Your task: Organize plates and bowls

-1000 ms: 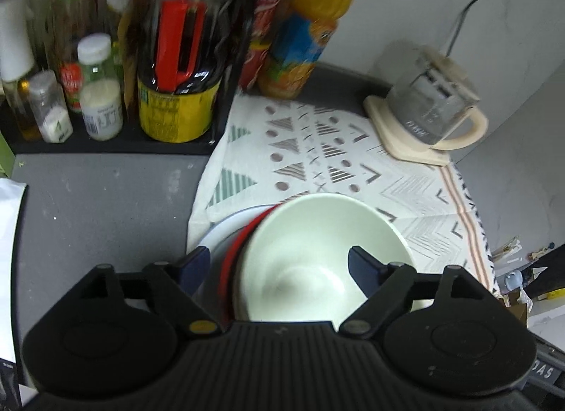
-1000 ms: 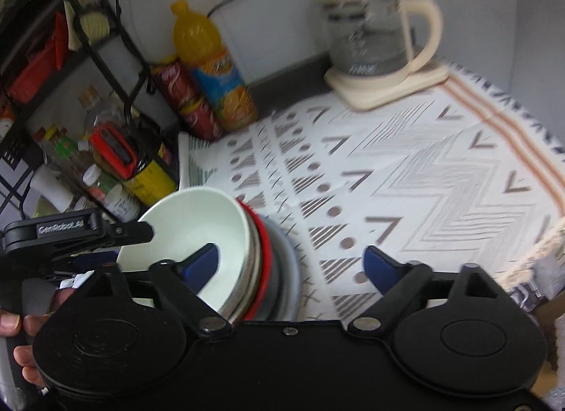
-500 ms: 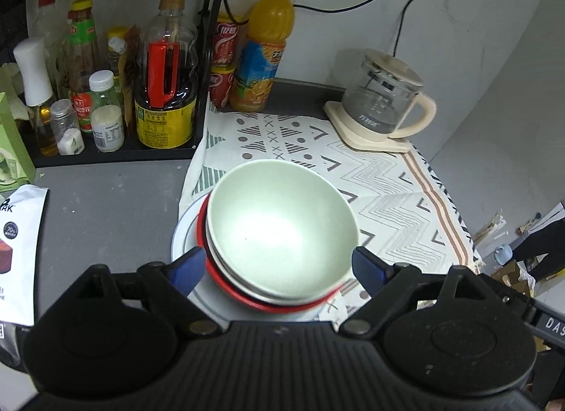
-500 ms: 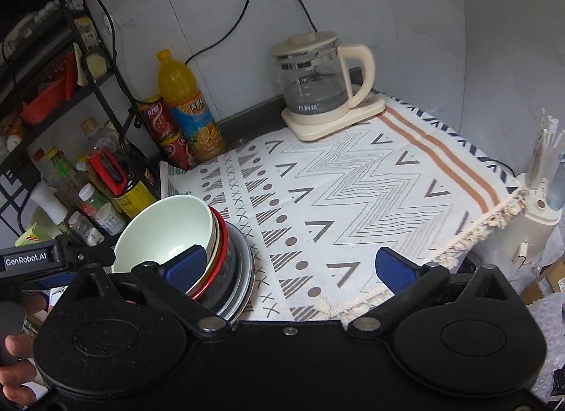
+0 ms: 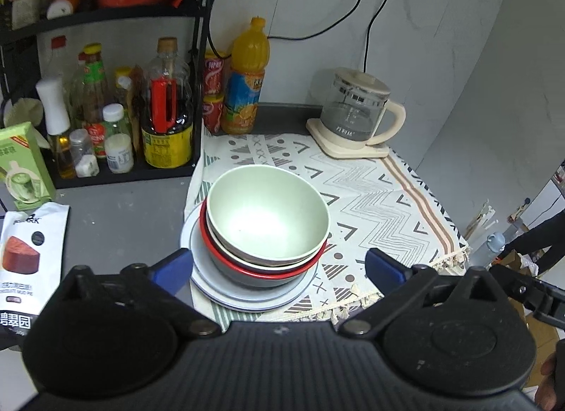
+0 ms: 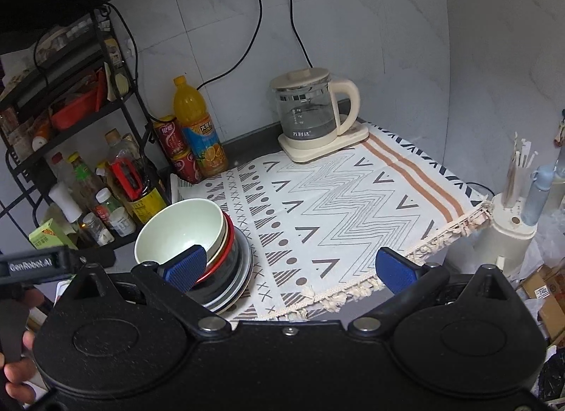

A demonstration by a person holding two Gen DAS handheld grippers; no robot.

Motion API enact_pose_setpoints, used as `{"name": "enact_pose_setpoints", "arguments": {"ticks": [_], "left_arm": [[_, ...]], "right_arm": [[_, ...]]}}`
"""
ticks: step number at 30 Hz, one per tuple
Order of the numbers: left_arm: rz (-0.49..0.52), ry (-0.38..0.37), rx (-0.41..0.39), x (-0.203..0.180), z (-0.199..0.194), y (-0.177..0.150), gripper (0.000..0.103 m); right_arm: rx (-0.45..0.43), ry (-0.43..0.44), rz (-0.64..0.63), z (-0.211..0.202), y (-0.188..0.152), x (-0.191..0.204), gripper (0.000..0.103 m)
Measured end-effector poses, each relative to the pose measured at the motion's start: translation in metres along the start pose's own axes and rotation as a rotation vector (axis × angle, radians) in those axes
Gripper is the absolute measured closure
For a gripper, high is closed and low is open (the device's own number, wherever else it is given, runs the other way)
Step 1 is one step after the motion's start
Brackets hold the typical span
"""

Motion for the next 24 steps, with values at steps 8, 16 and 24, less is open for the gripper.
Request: {"name": "enact_pose_setpoints", "arguments": {"ticks": [8, 16, 24], "left_arm": [[0.05, 0.004, -0.023, -0.003, -0.029, -0.017, 0.0], [0.091, -0.017, -0.055, -0.01, -0.051, -0.032, 0.0], [0.082, -0.02, -0.03, -0.008, -0.057, -0.041, 0.0]], "right_arm": [[-0.044, 0.0, -0.031, -0.03, -0.008, 0.006, 0.0], [-0.074, 0.011, -0.057, -0.05, -0.014, 0.017, 0.0], [-0.08, 0.036, -0.08, -0.062, -0.023, 0.029, 0.0]]}}
Point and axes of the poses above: each gripper's, at about its wrist camera, not at the fingertips, and z roughly the way its jaws point, x to its left, y to its top, the point moved 8 cm from there along z, roughly the way its jaws point, and after that the axes turned 1 degree about z, right-handed, at the moved point
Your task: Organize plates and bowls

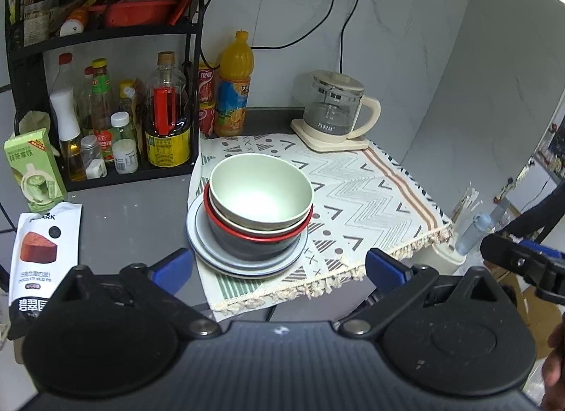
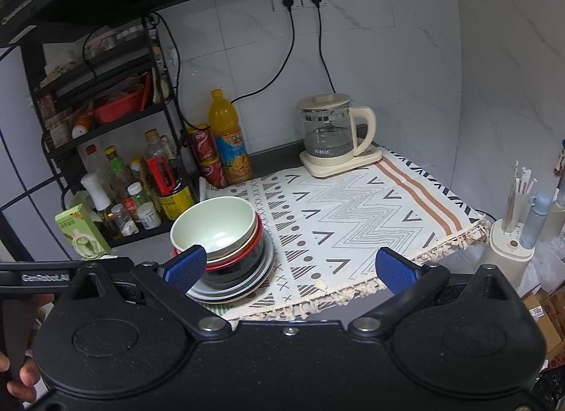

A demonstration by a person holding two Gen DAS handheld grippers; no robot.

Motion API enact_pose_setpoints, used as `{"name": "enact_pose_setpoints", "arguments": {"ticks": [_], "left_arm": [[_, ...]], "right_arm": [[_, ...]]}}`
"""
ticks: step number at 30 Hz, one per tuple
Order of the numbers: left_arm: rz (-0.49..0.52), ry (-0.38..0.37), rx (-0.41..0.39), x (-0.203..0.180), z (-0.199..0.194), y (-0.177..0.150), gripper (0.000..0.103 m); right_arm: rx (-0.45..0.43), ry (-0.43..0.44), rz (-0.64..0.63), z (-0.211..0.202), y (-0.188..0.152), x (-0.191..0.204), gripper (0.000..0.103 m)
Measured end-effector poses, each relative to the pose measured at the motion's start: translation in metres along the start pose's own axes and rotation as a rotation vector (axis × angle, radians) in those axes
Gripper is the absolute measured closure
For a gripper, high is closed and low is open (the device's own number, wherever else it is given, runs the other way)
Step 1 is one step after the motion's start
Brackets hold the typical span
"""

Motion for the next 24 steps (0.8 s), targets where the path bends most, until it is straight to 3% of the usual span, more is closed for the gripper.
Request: {"name": "enact_pose_setpoints", "arguments": {"ticks": [24], "left_arm": [[0.026, 0.0, 0.01, -0.012, -0.006, -0.008, 0.0]], "right_arm": [[-0.026, -0.042, -0.007, -0.013, -0.007, -0.013, 0.0]]}}
Point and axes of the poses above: each gripper's, at about its wrist camera, not at the fingertips, and z roughly the way its jaws point, x to its left, y to its top, the point moved 8 cm from there along z, roughly the way its jaws point, and after that the axes turned 1 degree about z, right-handed, at the moved point
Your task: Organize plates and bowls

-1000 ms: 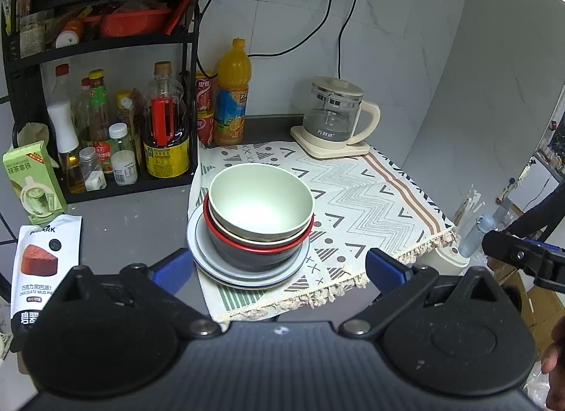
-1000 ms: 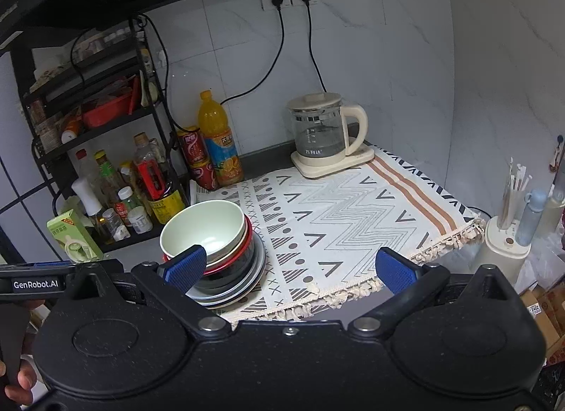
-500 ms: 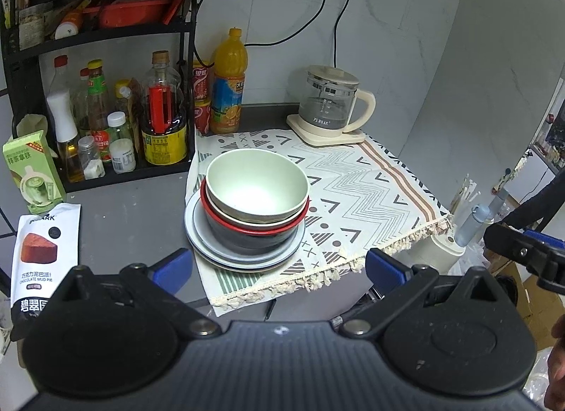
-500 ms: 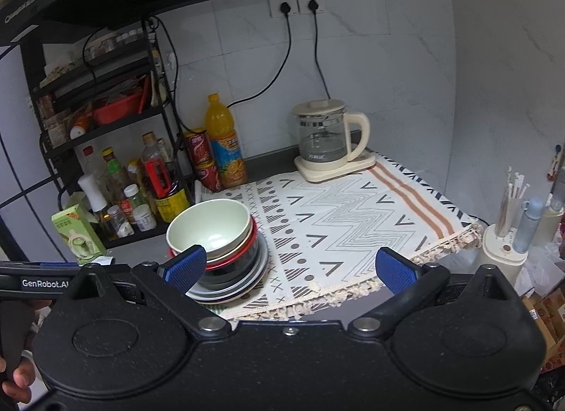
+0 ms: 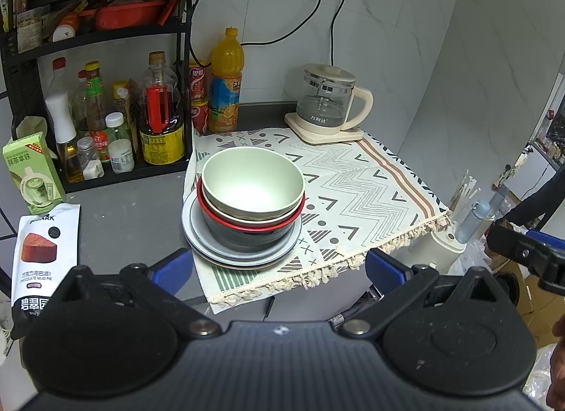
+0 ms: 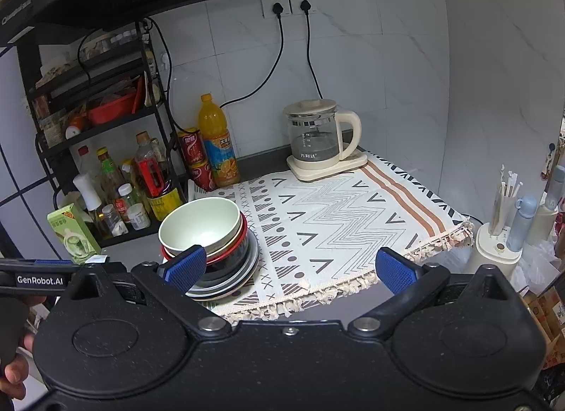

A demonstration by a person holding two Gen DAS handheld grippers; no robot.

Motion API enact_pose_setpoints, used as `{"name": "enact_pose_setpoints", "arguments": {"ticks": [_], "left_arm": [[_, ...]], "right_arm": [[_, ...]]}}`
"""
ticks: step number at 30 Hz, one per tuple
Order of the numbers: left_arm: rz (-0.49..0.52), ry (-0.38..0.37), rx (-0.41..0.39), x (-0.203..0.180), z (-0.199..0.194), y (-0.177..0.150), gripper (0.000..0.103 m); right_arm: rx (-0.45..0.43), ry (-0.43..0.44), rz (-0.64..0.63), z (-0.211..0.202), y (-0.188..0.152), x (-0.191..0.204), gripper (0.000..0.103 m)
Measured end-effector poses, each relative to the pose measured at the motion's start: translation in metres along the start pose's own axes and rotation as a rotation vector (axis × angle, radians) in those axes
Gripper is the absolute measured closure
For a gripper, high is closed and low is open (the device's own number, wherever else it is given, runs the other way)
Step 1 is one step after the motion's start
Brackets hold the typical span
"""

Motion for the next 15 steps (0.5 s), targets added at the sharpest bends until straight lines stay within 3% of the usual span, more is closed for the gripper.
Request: {"name": "enact_pose_setpoints", "arguments": {"ticks": [15], "left_arm": [[-0.017, 0.024, 0.007, 0.0075, 0.001, 0.0005, 0.0]], "right_arm": [[-0.015, -0.005, -0.003, -0.002, -0.0023, 0.0036, 0.0]]}}
Point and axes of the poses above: each gripper's, at about its wrist camera, not at the fingertips, and z roughly the way its jaws point, x to its left, y to its top, the point moved 8 cm from there along z, roughly the way its jaws point, and after that the axes turned 1 degree about z, right-handed, at the moved point
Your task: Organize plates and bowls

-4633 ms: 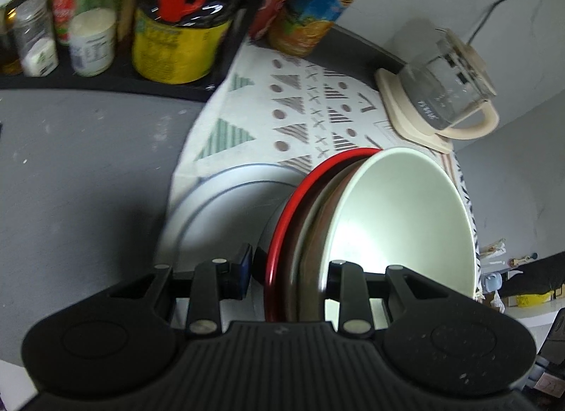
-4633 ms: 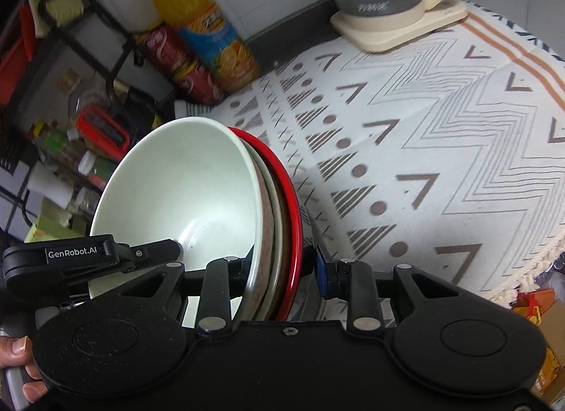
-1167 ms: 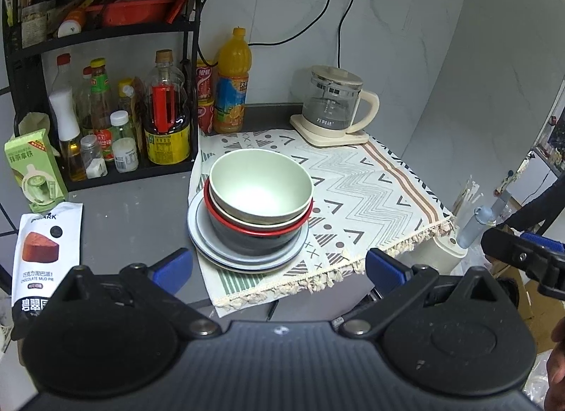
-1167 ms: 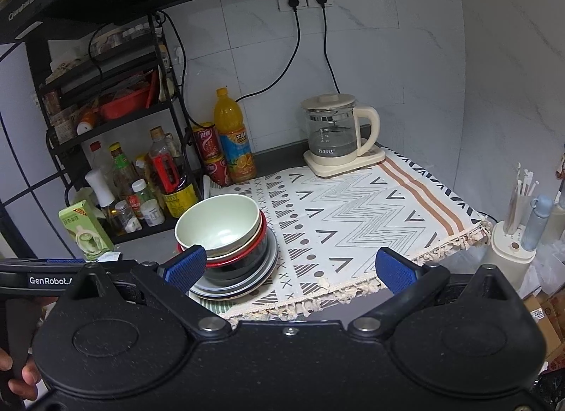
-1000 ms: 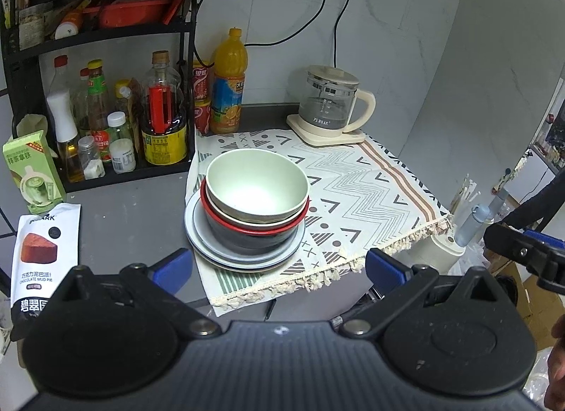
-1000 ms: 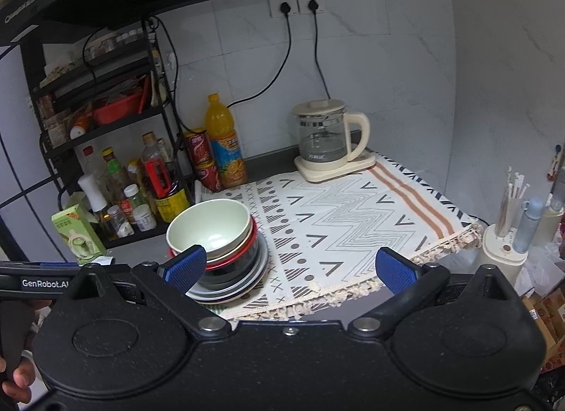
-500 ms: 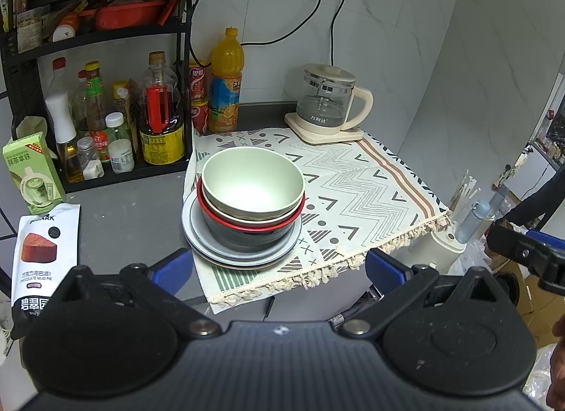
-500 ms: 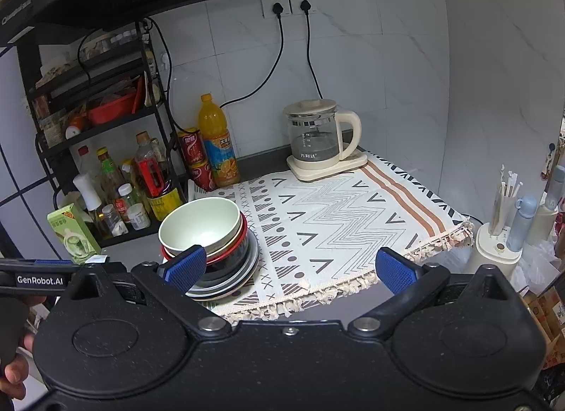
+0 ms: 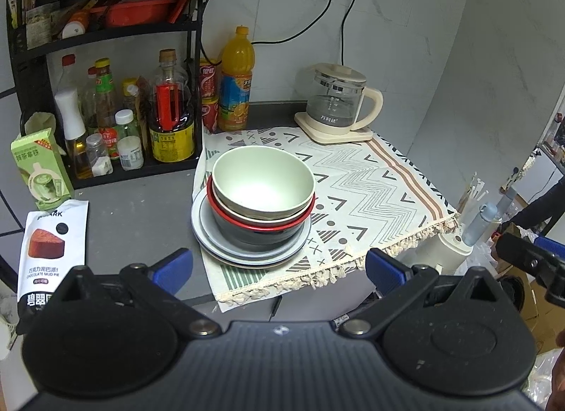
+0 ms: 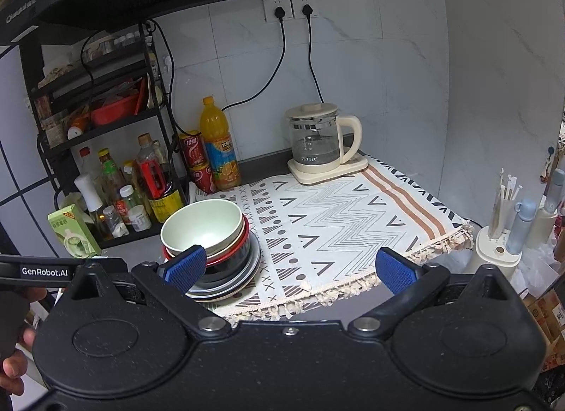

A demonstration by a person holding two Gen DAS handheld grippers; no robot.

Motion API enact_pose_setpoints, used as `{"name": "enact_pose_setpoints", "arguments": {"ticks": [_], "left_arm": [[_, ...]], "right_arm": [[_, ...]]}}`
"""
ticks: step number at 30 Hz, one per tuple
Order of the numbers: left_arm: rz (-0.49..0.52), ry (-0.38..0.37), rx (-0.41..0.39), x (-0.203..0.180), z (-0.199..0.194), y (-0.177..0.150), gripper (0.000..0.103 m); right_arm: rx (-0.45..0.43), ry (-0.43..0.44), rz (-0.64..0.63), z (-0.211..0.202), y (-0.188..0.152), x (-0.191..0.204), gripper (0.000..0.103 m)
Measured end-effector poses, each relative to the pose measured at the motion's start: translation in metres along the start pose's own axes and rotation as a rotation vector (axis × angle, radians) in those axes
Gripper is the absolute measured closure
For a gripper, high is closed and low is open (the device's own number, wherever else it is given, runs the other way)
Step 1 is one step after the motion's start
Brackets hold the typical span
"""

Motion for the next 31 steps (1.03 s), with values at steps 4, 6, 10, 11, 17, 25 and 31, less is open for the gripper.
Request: {"name": "enact_pose_setpoints", "arguments": {"ticks": [4, 6, 10, 11, 17, 25, 31], "left_arm": [[0.0, 0.0, 0.0, 0.0, 0.0, 0.0, 0.0], [-0.002, 0.0, 0.001, 0.0, 0.0, -0.001, 0.0], [0.002, -0.002, 0.001, 0.0, 0.0, -0.001, 0.0], [0.0, -0.004, 0.002, 0.0, 0.0, -0.001, 0.0], [0.002, -0.007, 0.003, 0.0, 0.0, -0.002, 0.0], [0.017, -0.018, 0.027, 0.0, 0.005, -0.003, 0.0], [0.034, -0.035, 0.054, -0.001, 0.017, -0.003, 0.0]], "right_arm": [[0.002, -0.004, 0.005, -0.001, 0.0, -0.002, 0.0], [0.001, -0.005, 0.005, -0.001, 0.001, -0.003, 0.0], [0.002, -0.006, 0.002, -0.002, 0.0, -0.003, 0.0], [0.002, -0.008, 0.001, -0.002, 0.0, -0.002, 0.0], [0.011, -0.012, -0.008, 0.0, -0.004, 0.0, 0.0], [0.018, -0.019, 0.007, 0.002, -0.008, 0.001, 0.0], [0.029, -0.041, 0.034, 0.009, -0.014, -0.004, 0.0]]}}
Point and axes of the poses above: each gripper's, at about its wrist camera, not at the fingertips, and z roughly the way its jaws point, x to its left, y to its top, the point moved 8 cm from there along z, roughly the way its jaws point, and after that the axes turned 1 degree about z, right-handed, at the moved point
